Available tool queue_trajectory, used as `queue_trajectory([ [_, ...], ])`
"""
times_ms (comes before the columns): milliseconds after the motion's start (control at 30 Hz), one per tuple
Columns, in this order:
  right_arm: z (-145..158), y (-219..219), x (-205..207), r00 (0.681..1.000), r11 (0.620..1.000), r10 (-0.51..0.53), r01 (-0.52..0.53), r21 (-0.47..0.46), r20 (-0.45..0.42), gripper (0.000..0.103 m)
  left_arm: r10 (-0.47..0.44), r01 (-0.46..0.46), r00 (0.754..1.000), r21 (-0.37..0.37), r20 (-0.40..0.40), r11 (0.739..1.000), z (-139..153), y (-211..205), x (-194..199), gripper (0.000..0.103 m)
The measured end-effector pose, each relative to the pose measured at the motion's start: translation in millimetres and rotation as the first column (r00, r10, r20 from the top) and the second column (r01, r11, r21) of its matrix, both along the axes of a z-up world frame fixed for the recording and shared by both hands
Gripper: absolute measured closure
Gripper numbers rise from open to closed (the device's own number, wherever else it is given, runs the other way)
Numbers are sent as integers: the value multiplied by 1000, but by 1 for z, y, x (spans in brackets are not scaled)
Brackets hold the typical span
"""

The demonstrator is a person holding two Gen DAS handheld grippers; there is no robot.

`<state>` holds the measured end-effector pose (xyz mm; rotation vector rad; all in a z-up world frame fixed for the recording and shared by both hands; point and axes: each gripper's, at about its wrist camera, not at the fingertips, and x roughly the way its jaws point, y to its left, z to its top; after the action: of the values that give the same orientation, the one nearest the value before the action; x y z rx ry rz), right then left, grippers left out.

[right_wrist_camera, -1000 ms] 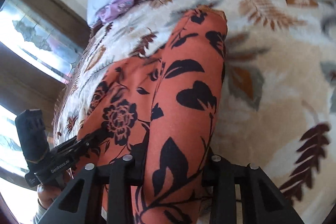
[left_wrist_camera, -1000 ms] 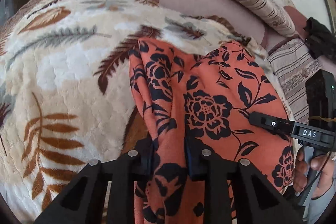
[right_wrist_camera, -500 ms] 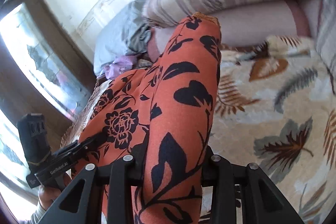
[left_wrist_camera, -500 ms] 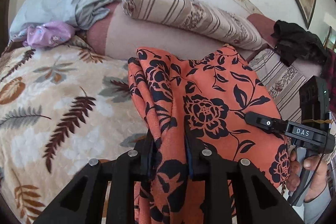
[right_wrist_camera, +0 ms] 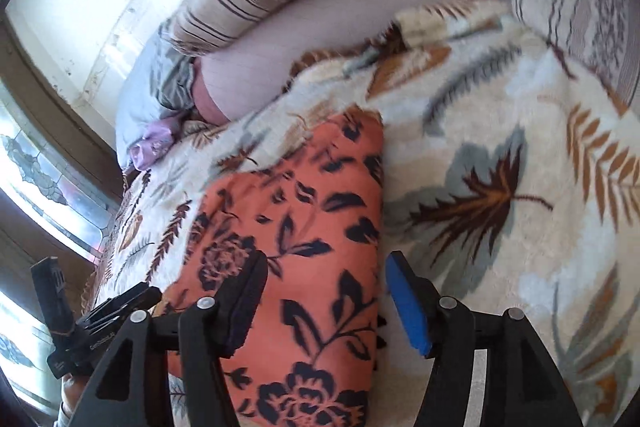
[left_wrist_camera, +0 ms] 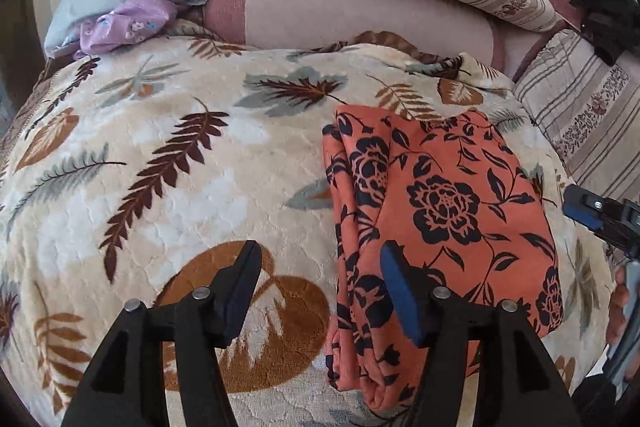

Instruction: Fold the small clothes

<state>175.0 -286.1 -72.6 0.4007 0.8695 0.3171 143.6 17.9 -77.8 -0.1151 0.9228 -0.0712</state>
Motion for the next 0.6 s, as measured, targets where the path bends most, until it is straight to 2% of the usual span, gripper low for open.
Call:
queue_trajectory([
  [33,9,3,-2,1000,1000,4,-4,-10,16,31,6,-6,1000,-3,6,1000,2,0,0,40],
  [133,27,21,-14,999,997,19,-16,-70,50,26,26,-27,1000,2,16,1000,12,-2,-7,39],
  [233,36,36,-30,997,994,46,-40,-99,59,25,37,-37,999,8,24,999,20,-4,-15,38],
  [300,36,40,-39,997,992,62,-56,-112,54,24,36,-37,999,5,33,999,26,-5,-21,35],
  [367,30,39,-39,998,993,48,-44,-108,36,24,36,-37,999,11,40,999,29,-8,-25,33],
  [467,14,26,-34,1000,997,10,-11,-71,-11,24,36,-37,999,24,41,999,26,-10,-26,20],
  [600,-24,0,-12,994,1000,-26,27,14,-110,22,14,-14,999,12,-47,1000,-7,-17,-12,18],
])
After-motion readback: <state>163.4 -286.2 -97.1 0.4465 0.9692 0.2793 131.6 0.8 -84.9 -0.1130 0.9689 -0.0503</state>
